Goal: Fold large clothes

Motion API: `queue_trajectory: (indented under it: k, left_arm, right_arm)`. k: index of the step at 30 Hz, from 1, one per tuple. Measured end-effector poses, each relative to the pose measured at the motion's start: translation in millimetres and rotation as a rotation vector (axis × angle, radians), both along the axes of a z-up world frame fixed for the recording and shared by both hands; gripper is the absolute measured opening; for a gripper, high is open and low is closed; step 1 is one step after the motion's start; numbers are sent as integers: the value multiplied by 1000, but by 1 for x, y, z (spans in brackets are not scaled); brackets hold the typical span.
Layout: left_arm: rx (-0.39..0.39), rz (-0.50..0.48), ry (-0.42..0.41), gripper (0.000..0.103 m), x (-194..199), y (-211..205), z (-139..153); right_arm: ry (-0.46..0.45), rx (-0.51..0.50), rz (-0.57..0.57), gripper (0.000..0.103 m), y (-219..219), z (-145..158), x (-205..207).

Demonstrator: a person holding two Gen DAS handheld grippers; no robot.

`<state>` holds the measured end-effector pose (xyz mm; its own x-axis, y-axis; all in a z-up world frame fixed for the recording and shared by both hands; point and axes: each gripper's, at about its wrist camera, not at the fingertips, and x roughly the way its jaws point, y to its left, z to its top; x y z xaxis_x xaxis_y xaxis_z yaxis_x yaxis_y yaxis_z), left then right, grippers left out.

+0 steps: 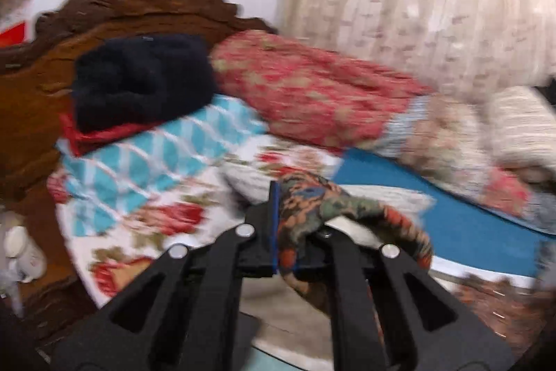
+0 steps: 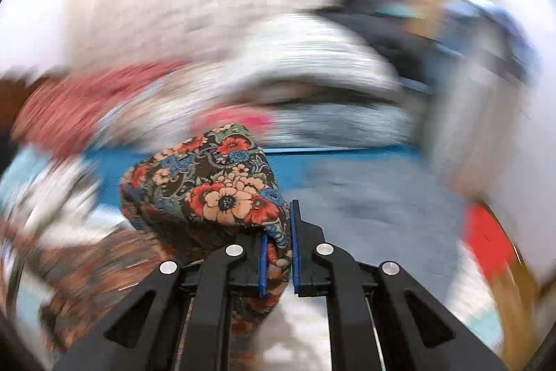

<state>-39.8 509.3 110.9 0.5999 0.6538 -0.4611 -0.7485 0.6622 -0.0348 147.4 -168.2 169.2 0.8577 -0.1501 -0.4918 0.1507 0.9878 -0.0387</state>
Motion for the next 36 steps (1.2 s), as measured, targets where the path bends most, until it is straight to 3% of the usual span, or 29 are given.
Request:
queue_trajectory:
  k: [1, 2, 4, 5, 7, 8, 10, 12, 16, 18, 20, 21, 23, 24, 25, 28, 31, 36]
  left_arm:
    - [7, 28, 42, 9, 7, 3, -9]
    - [-16, 43, 153, 15, 22, 6, -30]
    - [-121, -1, 347, 17, 40, 5, -73]
    - [-177, -37, 393, 17, 41, -4, -94]
    - [-194, -76, 431, 17, 35, -21, -112]
    - [-209, -116, 468, 17, 27, -36, -125]
    - [-250, -170, 518, 18, 14, -51, -139]
    - [-299, -232, 551, 18, -7, -63, -148]
    - [-344, -412, 491, 18, -61, -85, -121]
    - [-338, -504, 402, 18, -69, -93, -92]
    - [-239, -543, 358, 20, -53, -104, -61]
    - [-195, -561, 344, 25, -40, -109, -50]
    - [-100, -625, 309, 62, 2, -125, -34]
    - [-66, -653, 299, 69, 27, -133, -33]
    - [-41, -702, 305, 75, 62, -143, -39]
    - [-13, -784, 391, 77, 138, -163, -69]
    - [-13, -838, 541, 77, 216, -189, -124]
    - [-42, -906, 703, 77, 263, -207, -191]
  right_arm:
    - [15, 43, -71, 64, -33, -3, -5]
    - [58, 112, -146, 63, -74, -17, -9]
    - [168, 236, -235, 53, -122, -58, -14]
    - [215, 296, -272, 46, -138, -79, -18]
    - [336, 553, -375, 44, -179, -145, -37]
    - [353, 683, -406, 43, -189, -170, -51]
    - [363, 843, -430, 42, -193, -203, -82]
    - [361, 890, -393, 41, -181, -219, -109]
    - [360, 858, -211, 40, -152, -204, -131]
    - [363, 738, -75, 40, -126, -175, -122]
    - [338, 583, 47, 39, -97, -138, -98]
    - [322, 543, 87, 38, -90, -127, -89]
    - [280, 458, 215, 36, -49, -100, -44]
    - [277, 436, 259, 34, -32, -94, -22]
    - [281, 415, 300, 33, -16, -91, -1]
    - [351, 347, 420, 30, 45, -100, 70]
    - [453, 338, 465, 30, 86, -122, 125]
    - [565, 244, 504, 28, 113, -160, 178]
